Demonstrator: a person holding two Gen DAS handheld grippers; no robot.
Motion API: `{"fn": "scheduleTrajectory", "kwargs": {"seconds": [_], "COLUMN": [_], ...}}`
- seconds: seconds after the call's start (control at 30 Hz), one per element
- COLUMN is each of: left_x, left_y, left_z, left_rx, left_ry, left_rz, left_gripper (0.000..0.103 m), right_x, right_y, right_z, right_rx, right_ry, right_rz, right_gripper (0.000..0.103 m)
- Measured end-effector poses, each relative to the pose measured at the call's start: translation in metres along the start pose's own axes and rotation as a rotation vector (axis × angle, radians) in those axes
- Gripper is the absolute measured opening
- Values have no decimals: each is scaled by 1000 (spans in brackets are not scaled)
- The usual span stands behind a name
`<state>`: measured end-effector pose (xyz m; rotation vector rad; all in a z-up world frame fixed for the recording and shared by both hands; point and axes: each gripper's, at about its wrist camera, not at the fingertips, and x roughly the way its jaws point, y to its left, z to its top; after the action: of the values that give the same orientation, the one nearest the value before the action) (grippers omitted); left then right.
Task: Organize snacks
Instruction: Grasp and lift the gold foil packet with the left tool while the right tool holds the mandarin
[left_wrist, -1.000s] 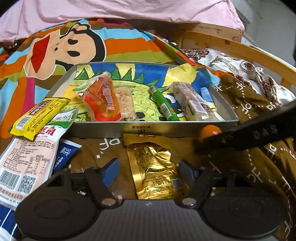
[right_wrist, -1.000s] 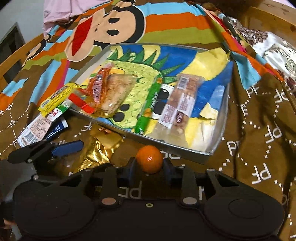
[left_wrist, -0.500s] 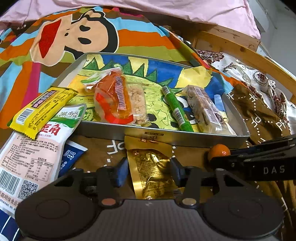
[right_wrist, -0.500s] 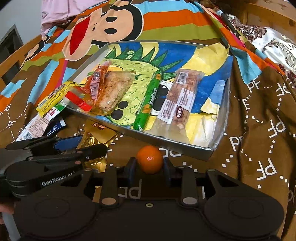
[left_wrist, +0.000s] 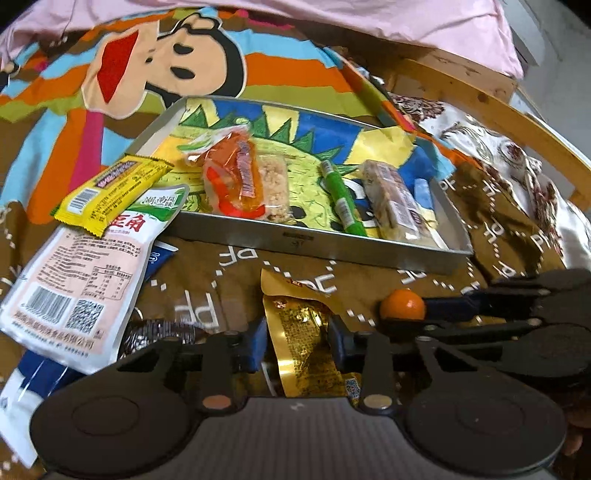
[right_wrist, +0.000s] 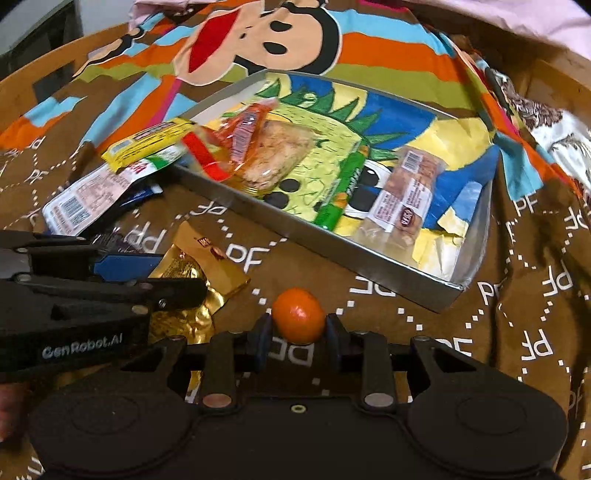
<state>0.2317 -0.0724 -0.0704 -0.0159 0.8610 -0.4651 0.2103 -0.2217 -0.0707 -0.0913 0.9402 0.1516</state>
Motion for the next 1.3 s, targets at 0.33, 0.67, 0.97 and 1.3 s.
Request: {"fn": "scheduleTrajectory", "kwargs": {"seconds": [0.33, 0.67, 0.97, 1.3], "left_x": [-5, 16, 3, -22], "left_y": [4, 5, 4, -14], "left_z": [-6, -6, -3, -9], "left_rx": [-33, -25, -10, 97], "left_ry": [17, 60, 27, -41], "left_rz": [-6, -6, -7, 15], "left_gripper": [42, 49, 36, 25], "right_x": [-4, 10, -4, -27], "right_y": [2, -6, -7, -5], "right_z": [-4, 2, -2, -6], "right_rx": [-3, 14, 8, 13], "right_ry": [0, -15, -37, -98], "right_rz": [1, 9, -8, -29], "right_gripper": [33, 32, 31, 31]}}
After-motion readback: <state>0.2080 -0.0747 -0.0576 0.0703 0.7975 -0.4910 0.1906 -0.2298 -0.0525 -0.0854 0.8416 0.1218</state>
